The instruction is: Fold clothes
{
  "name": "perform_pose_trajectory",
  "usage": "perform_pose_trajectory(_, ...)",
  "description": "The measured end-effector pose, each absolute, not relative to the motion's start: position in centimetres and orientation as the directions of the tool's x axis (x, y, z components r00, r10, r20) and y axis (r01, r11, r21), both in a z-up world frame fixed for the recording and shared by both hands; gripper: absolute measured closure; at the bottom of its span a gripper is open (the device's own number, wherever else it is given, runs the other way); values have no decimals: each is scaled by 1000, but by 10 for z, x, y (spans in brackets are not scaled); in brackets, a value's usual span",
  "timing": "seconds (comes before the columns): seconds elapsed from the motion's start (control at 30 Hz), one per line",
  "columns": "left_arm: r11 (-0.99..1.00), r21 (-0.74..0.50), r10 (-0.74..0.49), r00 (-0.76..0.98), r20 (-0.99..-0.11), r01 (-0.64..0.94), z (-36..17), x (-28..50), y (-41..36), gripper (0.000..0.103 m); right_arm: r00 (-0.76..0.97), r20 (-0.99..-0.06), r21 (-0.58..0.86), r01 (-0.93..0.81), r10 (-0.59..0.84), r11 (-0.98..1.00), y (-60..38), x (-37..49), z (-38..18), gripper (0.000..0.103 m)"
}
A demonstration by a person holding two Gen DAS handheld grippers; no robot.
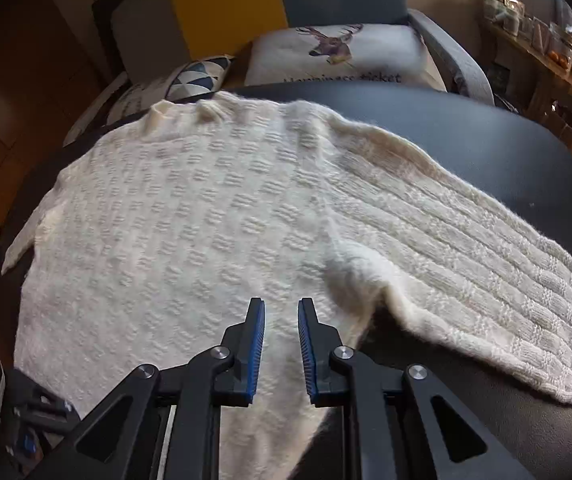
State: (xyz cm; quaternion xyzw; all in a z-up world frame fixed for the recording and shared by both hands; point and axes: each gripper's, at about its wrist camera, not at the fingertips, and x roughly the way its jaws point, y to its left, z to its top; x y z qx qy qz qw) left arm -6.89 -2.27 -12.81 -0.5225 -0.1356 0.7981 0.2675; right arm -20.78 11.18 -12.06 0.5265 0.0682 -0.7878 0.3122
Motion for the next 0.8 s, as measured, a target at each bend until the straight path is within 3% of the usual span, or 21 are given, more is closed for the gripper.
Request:
perform_pose_trajectory(0.07, -862, -467, 506, -381, -774, -197, -124, -63, -61, 88, -245, -863, 233, 583, -442, -778, 99, -193, -114, 82)
perform_pose_trajectory(0.3, -933, -323, 206, -501, -841, 157, -131, -29, -186, 88, -199, -877, 230, 626, -437, -745, 46, -146, -131, 81)
perform_pose_trajectory(0.53, -859, -454, 270, -544, -794, 236, -127, 14, -212, 88, -209, -895, 214, 575, -395, -789, 50, -132, -153, 81)
perform_pose_trajectory(0.67, -857, -433, 174, -633, -754, 280, -95, 4, -256, 88, -222, -899, 204, 549, -377, -810, 51, -132, -147, 81)
perform_pose_trajectory(0.8, -853, -353, 31, -639, -769, 384, -85, -28, -320, 88, -270, -875, 182, 586, -401, -790, 36, -121, -126, 81)
